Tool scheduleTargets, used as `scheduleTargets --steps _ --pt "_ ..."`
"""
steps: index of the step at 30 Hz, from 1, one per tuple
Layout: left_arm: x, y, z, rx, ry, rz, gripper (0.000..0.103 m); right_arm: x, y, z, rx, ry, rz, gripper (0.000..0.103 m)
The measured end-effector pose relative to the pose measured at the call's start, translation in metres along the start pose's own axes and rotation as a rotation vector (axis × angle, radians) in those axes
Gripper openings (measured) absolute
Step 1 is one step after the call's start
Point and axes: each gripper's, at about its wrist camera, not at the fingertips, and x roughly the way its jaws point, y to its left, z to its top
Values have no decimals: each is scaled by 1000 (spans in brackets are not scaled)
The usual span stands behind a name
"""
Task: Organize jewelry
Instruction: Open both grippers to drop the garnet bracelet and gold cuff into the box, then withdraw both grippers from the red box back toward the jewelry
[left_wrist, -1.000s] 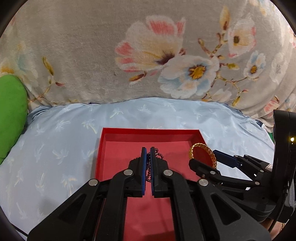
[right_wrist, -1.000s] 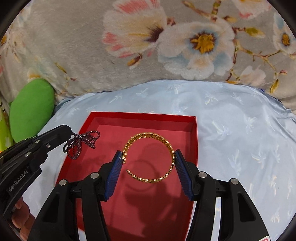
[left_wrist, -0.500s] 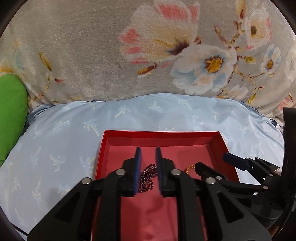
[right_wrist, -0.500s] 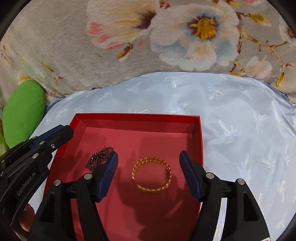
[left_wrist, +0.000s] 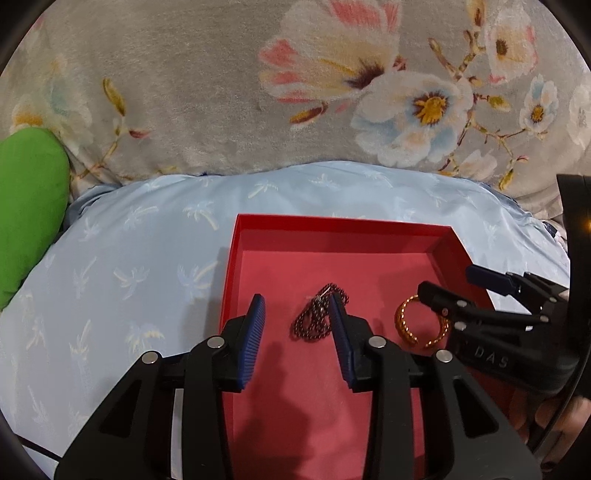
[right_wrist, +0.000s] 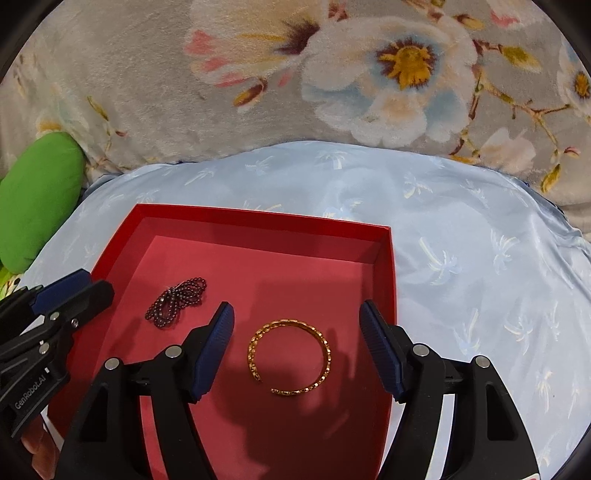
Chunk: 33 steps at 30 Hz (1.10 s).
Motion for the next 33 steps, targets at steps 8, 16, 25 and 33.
scheduleTargets --steps 8,16,25,33 --pt "-15 -12 -16 20 2 -24 34 -6 -4 -5 -62 -12 44 67" --pt "-19 -23 -18 37 4 -25 34 -25 2 -10 -60 -64 -14 67" --pt "-56 -24 -34 40 -20 -4 46 -86 14 -52 -18 -84 51 68" --pt "-110 -26 -76 60 -27 -13 46 -139 25 -123 2 -71 77 69"
